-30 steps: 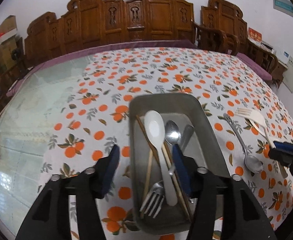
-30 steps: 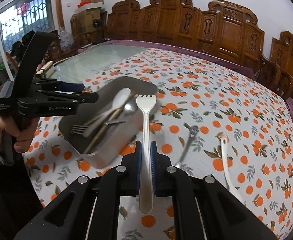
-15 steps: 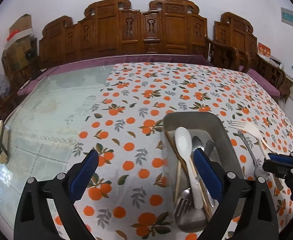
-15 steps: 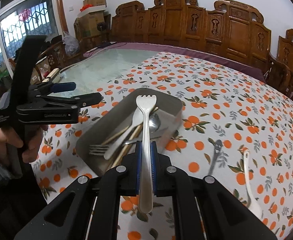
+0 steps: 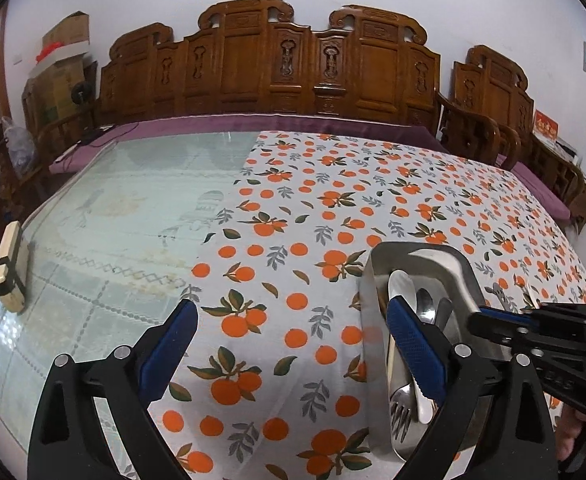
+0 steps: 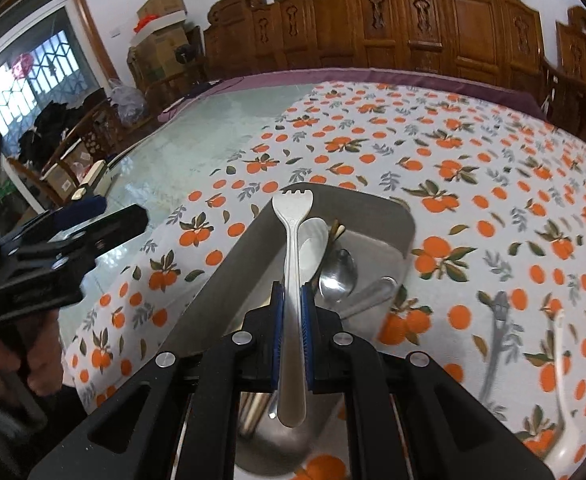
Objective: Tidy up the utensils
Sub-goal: 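Carry the white plastic fork into the tray and open the right gripper, then grasp the white plastic spoon on the tablecloth with the right gripper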
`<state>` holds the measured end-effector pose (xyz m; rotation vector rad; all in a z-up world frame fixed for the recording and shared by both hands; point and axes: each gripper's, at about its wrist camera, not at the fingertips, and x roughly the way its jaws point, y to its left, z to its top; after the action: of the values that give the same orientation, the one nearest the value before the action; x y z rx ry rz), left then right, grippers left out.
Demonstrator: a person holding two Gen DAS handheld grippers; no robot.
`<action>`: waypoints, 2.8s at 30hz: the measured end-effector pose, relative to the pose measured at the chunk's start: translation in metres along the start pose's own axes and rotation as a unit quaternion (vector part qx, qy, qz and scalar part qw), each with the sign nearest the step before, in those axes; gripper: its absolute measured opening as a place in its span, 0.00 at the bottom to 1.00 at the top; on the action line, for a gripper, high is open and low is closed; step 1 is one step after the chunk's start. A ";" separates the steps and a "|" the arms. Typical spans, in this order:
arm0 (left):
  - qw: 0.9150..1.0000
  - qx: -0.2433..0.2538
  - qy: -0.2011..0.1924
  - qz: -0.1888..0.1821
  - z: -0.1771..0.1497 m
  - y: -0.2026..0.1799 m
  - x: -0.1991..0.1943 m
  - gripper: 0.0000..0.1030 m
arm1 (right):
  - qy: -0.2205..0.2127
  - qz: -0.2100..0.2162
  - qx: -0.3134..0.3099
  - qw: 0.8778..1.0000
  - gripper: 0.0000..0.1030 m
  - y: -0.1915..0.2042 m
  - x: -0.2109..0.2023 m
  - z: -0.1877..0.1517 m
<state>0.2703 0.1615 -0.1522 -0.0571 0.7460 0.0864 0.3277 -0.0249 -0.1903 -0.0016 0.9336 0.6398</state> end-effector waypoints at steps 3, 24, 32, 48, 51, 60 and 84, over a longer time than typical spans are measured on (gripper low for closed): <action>1.000 -0.001 0.000 -0.001 0.000 0.001 0.000 0.89 | 0.011 -0.004 0.013 1.000 0.10 -0.001 0.013 0.000; 1.000 0.012 0.000 -0.018 -0.002 -0.022 -0.001 0.89 | -0.045 -0.021 -0.029 0.998 0.13 -0.024 -0.037 -0.015; 0.998 0.032 -0.004 -0.045 0.001 -0.057 -0.004 0.89 | -0.041 -0.094 -0.030 0.994 0.15 -0.085 -0.090 -0.038; 0.991 0.088 -0.001 -0.105 -0.014 -0.130 -0.019 0.89 | 0.069 -0.167 0.004 0.984 0.28 -0.177 -0.077 -0.083; 0.990 0.094 0.001 -0.110 -0.016 -0.134 -0.020 0.89 | 0.091 -0.172 -0.003 0.981 0.28 -0.180 -0.066 -0.088; 0.985 0.115 -0.004 -0.125 -0.018 -0.152 -0.029 0.89 | 0.120 -0.169 -0.020 0.978 0.14 -0.183 -0.066 -0.094; 0.973 0.130 0.086 -0.169 -0.039 -0.236 -0.007 0.71 | 0.094 -0.173 0.009 0.980 0.11 -0.204 -0.125 -0.154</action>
<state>0.2622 -0.0764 -0.1712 0.0592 0.9050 -0.3450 0.2643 -0.2969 -0.2447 -0.2068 1.0915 0.3112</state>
